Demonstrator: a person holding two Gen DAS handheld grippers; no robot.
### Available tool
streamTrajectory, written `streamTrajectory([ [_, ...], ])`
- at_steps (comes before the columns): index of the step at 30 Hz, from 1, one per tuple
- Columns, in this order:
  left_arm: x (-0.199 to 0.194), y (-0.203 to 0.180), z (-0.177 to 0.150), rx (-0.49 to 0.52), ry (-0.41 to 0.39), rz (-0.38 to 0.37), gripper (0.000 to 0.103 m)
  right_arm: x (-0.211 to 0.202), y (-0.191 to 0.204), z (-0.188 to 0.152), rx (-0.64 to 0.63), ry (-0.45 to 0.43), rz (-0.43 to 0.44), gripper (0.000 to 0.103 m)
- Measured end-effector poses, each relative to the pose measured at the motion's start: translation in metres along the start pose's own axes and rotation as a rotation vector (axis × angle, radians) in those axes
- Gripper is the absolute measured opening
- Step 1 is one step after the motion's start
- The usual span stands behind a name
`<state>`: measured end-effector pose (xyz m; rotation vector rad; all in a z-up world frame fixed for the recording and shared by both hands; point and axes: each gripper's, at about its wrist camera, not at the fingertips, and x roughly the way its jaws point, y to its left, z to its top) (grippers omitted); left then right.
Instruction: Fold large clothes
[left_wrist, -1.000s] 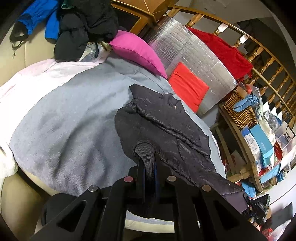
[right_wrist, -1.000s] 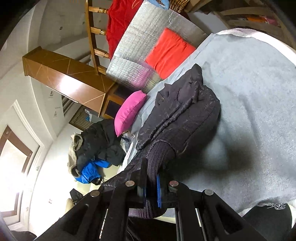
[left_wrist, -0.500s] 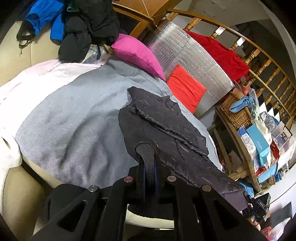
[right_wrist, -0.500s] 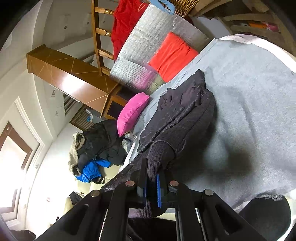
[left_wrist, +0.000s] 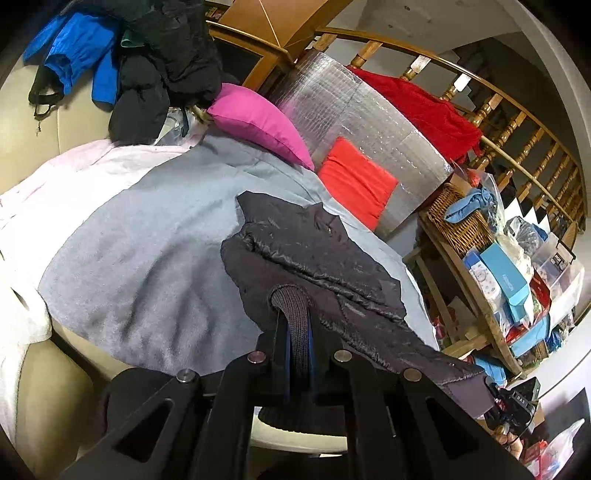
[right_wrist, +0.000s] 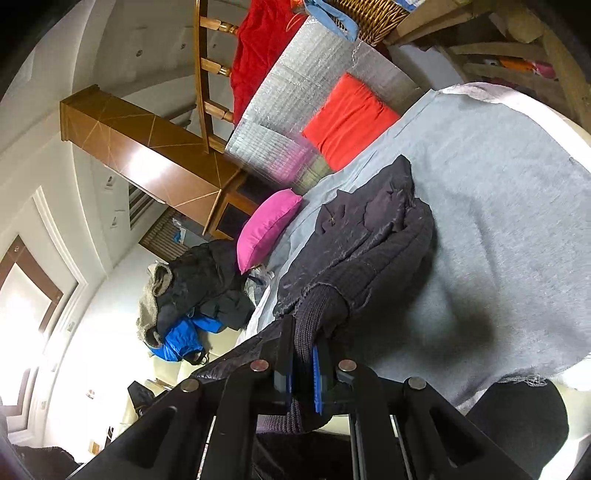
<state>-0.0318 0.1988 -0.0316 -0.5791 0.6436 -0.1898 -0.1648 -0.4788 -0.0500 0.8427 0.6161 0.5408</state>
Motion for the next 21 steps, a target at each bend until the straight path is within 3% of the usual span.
streamTrajectory([
  [12,0.028,-0.008,0.038,-0.009,-0.06,-0.018,0.008,0.028,0.01,0.04,-0.028,-0.057,0.028,0.008],
  [21,0.053,-0.02,0.072,0.019,-0.111,-0.003,0.008,0.059,0.023,0.082,-0.075,-0.089,0.002,0.008],
])
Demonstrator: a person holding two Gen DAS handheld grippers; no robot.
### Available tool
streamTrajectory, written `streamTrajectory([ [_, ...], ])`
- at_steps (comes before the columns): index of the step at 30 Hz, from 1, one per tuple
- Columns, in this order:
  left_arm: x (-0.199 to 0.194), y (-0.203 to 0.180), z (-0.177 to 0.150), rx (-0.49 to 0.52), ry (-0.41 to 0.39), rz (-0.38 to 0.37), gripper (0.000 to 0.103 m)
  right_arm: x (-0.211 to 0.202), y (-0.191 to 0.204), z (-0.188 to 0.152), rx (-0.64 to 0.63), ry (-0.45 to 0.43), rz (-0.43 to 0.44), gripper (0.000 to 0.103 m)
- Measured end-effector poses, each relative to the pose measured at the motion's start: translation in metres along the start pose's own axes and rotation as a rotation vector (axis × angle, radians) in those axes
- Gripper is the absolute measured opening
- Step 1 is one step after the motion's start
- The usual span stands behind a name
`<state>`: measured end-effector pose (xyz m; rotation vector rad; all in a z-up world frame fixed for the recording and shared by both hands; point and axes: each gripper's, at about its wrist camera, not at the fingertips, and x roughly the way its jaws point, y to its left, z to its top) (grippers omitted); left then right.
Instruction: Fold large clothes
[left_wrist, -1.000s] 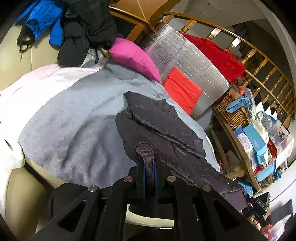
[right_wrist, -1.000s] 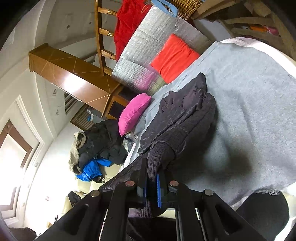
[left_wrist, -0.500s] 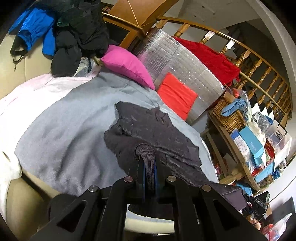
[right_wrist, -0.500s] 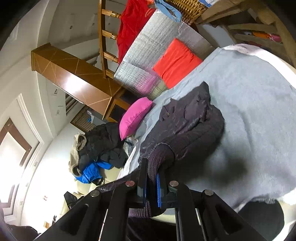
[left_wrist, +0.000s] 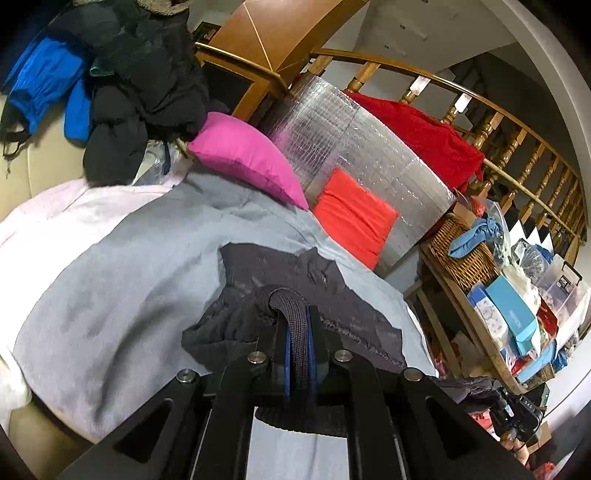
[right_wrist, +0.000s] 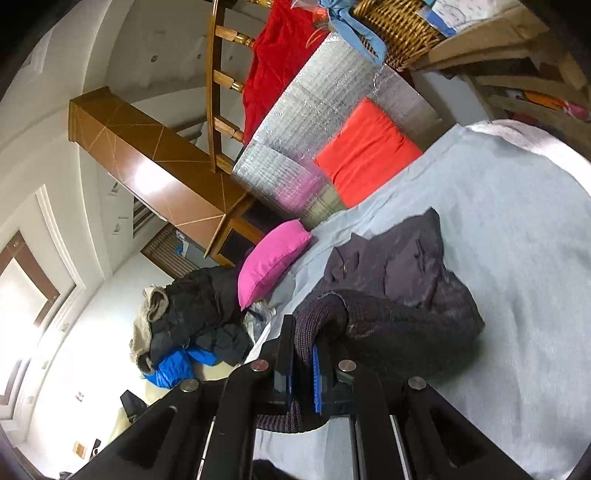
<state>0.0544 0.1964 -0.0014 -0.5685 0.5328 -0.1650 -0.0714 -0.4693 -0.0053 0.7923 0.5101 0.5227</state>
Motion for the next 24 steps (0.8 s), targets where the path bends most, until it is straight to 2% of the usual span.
streamTrajectory([
  [9,0.032,-0.013,0.027,0.029,-0.022,0.019,0.008,0.03,0.002,0.034,-0.021,-0.025,-0.034,0.008],
  [24,0.102,-0.019,0.066,0.05,-0.012,0.07,0.008,0.097,-0.005,0.084,-0.028,-0.045,-0.072,0.008],
])
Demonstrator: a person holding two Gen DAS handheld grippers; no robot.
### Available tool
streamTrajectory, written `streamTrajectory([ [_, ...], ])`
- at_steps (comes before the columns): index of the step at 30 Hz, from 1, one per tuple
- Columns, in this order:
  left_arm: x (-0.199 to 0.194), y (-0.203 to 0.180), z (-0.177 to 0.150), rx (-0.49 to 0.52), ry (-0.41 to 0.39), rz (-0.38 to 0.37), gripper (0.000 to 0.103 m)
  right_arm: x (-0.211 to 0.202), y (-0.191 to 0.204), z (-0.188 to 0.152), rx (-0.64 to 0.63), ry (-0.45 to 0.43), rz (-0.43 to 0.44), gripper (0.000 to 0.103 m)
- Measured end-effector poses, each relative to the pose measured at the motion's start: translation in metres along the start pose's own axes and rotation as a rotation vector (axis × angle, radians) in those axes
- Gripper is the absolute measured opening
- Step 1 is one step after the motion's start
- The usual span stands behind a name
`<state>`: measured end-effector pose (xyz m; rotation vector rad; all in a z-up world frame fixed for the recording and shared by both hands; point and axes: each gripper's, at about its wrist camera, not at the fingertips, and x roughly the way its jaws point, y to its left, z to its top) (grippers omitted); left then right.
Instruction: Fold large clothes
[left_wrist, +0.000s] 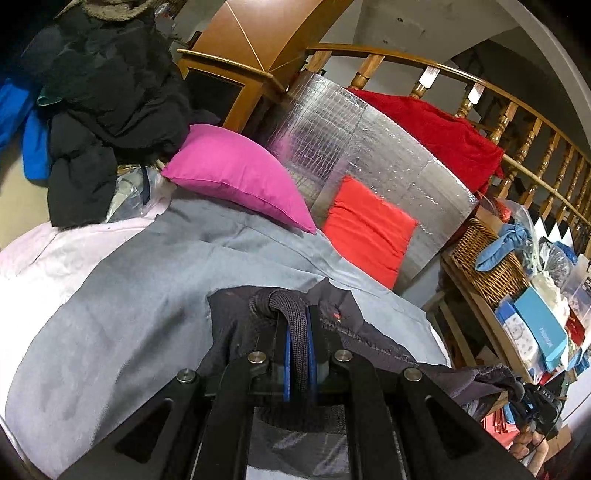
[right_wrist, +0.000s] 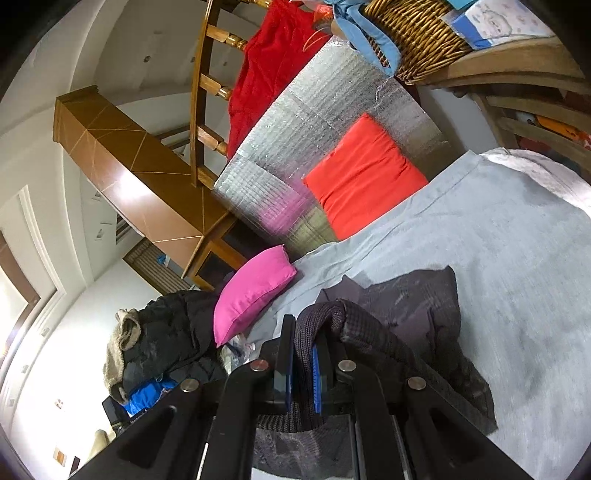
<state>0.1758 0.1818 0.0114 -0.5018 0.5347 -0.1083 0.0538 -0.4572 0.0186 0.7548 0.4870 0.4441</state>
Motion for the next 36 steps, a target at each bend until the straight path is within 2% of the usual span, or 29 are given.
streamTrajectory([
  [10,0.049,-0.015,0.032,0.042,0.0,0.02,0.008,0.047,-0.004,0.038,-0.012,-0.012,-0.028,0.008],
  [23,0.121,-0.008,0.037,0.033,0.07,0.09,0.008,0.119,-0.041,0.06,0.022,0.047,-0.117,0.008],
  [29,0.131,-0.002,0.036,0.023,0.088,0.111,0.008,0.134,-0.044,0.063,0.016,0.069,-0.141,0.008],
  [36,0.124,-0.004,0.034,0.02,0.085,0.114,0.008,0.127,-0.038,0.062,0.0,0.069,-0.144,0.008],
])
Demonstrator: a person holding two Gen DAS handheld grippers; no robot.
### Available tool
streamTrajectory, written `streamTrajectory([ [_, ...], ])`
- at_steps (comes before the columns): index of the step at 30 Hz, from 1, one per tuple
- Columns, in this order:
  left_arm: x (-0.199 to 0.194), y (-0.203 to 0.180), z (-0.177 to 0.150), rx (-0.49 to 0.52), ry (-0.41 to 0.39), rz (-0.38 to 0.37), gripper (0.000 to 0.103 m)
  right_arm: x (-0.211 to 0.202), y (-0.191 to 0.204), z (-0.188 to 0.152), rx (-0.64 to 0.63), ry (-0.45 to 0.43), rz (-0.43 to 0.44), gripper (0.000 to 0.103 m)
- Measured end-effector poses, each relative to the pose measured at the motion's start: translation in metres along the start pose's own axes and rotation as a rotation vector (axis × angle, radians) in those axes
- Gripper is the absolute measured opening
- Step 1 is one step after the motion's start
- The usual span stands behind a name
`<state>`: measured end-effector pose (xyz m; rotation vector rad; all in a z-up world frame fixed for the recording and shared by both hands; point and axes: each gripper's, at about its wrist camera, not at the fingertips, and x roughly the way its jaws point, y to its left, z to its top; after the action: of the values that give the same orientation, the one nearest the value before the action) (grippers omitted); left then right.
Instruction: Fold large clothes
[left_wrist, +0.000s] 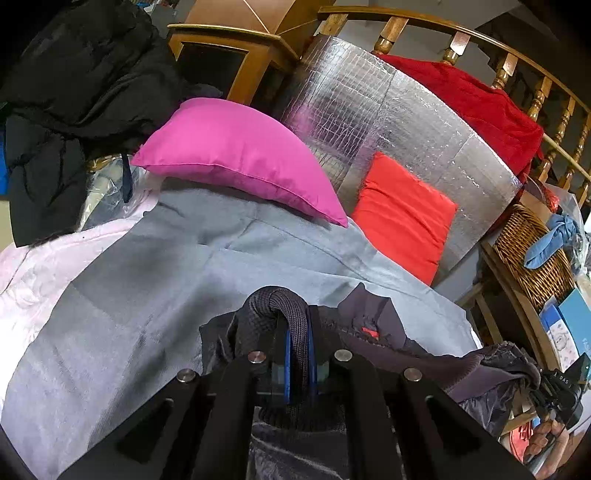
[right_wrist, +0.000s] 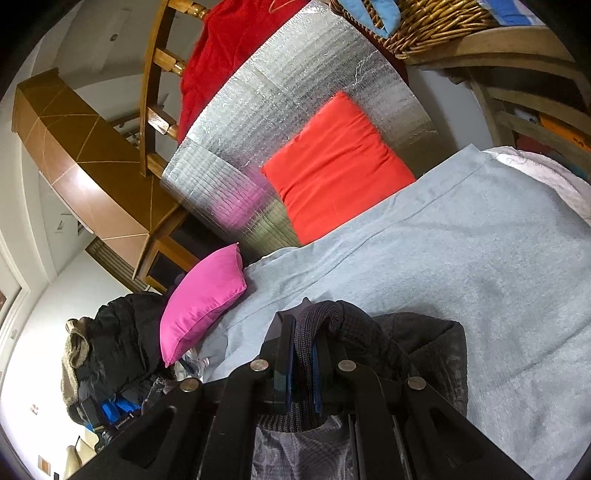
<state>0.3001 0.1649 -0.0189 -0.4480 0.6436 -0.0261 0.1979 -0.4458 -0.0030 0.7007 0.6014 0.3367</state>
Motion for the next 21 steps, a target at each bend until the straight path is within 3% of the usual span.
streamTrajectory([
  [21,0.003,-0.005,0.004,0.019,0.005,0.014,0.008,0.0,0.009,0.004,-0.015,0.004,-0.028,0.008],
])
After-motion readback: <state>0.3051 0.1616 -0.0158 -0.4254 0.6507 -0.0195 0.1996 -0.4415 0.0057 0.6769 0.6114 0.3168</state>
